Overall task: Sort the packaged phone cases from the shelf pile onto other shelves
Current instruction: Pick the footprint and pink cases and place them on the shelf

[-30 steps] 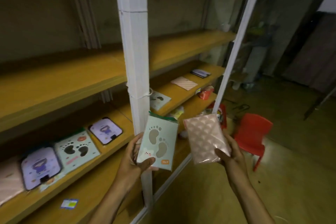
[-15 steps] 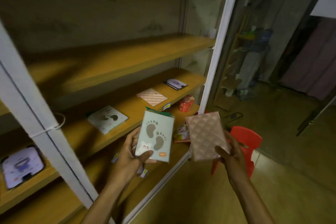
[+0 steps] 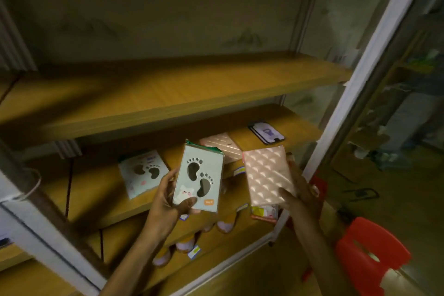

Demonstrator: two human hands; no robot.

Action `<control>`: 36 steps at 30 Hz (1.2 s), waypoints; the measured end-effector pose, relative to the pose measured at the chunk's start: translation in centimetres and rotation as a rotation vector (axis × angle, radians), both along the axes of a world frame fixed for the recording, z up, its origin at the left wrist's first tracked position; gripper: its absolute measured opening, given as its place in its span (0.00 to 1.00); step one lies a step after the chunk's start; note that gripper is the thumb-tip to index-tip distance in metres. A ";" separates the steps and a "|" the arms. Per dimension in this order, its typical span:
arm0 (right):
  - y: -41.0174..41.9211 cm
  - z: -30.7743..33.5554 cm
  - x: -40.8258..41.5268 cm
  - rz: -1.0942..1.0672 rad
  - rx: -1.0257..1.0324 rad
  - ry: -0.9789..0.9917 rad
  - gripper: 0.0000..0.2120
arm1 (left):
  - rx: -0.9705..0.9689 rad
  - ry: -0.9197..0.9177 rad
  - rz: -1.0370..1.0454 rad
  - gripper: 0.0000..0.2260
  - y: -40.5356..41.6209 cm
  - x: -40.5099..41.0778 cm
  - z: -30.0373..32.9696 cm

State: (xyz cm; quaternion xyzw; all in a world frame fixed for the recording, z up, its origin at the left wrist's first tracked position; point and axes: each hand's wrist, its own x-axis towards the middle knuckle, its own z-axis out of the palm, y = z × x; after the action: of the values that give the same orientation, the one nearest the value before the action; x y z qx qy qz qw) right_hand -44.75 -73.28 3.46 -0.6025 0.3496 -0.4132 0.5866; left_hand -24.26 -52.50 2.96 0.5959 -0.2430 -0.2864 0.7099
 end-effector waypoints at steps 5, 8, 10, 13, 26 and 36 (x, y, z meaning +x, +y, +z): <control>-6.7 -0.4 6.3 0.197 -0.024 0.154 0.24 | 0.029 -0.021 0.163 0.34 -2.9 3.0 -0.7; -9.3 -0.9 9.8 0.281 0.011 0.148 0.24 | 0.038 -0.038 0.239 0.35 -3.7 4.2 -0.6; -10.7 -1.8 12.0 0.324 0.048 0.160 0.25 | 0.049 -0.040 0.297 0.36 -3.8 4.7 -0.4; -12.1 -2.8 15.2 0.365 0.069 0.165 0.26 | 0.038 -0.039 0.355 0.36 -3.8 5.0 -0.1; -14.7 -4.9 19.1 0.511 -0.314 0.469 0.26 | 0.051 -0.027 0.632 0.35 -3.9 0.5 -0.3; -15.3 -2.5 16.5 0.697 -0.675 0.512 0.25 | 0.120 0.041 0.745 0.34 -3.1 -1.2 -0.6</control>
State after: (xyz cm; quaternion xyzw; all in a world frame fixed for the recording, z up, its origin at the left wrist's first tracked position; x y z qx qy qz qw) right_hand -28.22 -88.54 0.94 -0.9186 0.1091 -0.1237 0.3590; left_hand -25.47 -55.63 2.40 0.6782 0.0217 -0.0342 0.7338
